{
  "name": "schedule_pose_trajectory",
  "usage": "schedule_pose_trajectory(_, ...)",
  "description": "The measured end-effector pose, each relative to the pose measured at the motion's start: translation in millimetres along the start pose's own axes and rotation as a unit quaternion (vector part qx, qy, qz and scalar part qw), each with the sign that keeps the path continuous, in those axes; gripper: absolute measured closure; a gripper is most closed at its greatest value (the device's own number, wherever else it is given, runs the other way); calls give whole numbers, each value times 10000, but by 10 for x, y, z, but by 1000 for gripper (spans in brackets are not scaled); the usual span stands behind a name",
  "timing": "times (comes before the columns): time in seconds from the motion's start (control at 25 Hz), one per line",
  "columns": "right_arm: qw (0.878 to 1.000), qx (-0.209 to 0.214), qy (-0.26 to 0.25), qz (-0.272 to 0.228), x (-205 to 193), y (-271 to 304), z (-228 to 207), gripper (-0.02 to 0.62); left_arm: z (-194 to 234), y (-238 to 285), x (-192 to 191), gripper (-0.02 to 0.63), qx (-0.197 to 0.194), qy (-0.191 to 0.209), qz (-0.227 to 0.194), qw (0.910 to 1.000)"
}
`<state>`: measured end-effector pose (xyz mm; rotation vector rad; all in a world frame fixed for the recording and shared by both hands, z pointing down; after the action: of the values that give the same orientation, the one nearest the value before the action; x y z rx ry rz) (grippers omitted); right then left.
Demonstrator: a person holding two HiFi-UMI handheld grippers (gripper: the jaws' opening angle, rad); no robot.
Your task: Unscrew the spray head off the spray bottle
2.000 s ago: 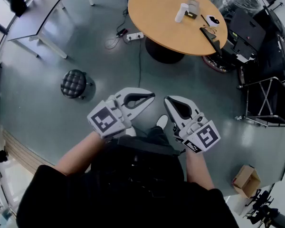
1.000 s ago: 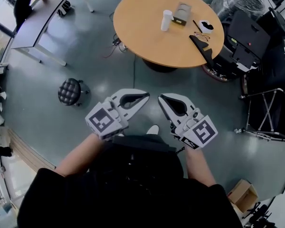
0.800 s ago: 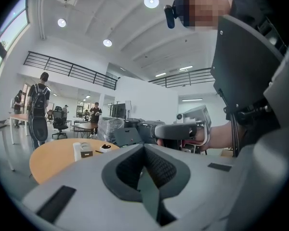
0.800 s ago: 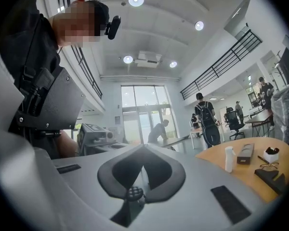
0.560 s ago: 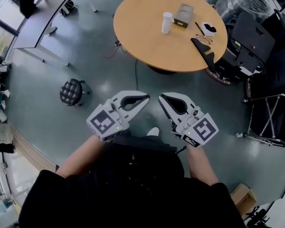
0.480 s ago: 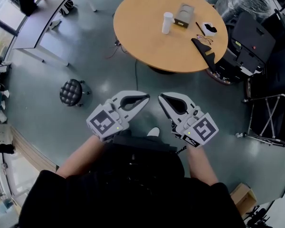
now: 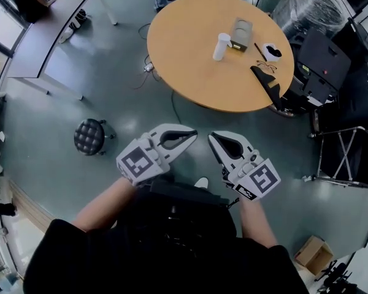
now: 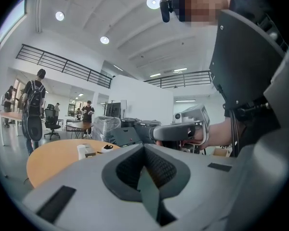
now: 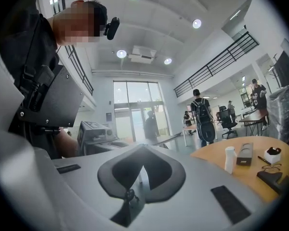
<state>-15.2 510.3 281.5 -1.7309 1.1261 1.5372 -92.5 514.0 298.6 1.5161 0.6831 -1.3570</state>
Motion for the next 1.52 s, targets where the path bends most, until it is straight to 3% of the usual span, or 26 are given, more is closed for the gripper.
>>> schedule_pose_trajectory(0.48, 9974, -719, -6, 54, 157, 1322, -24, 607, 1190, -715, -103, 597, -632, 129, -132, 9978)
schedule_pose_trajectory(0.8, 9946, -1038, -5, 33, 268, 1733, -99, 607, 1665, -918, -130, 597, -854, 98, -135, 9962)
schedule_pose_trajectory(1.08, 9948, -1019, 35, 34, 228, 1707, -435, 607, 1836, -621, -108, 597, -848, 100, -118, 9963)
schedule_pose_trajectory(1.52, 9985, -537, -42, 8, 372, 1397, -1678, 607, 2262, 519, 230, 597, -425, -18, -220, 9989)
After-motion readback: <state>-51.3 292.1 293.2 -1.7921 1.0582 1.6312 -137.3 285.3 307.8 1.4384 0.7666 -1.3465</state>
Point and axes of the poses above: the fingertips, and each gripper's own axes: y forward along the fingers, z to its left, x out of its top, the point moved 3 cm from there along -y, backward along the fingers, and after that the axes turned 7 degrees about z, right-handed, at the moved point
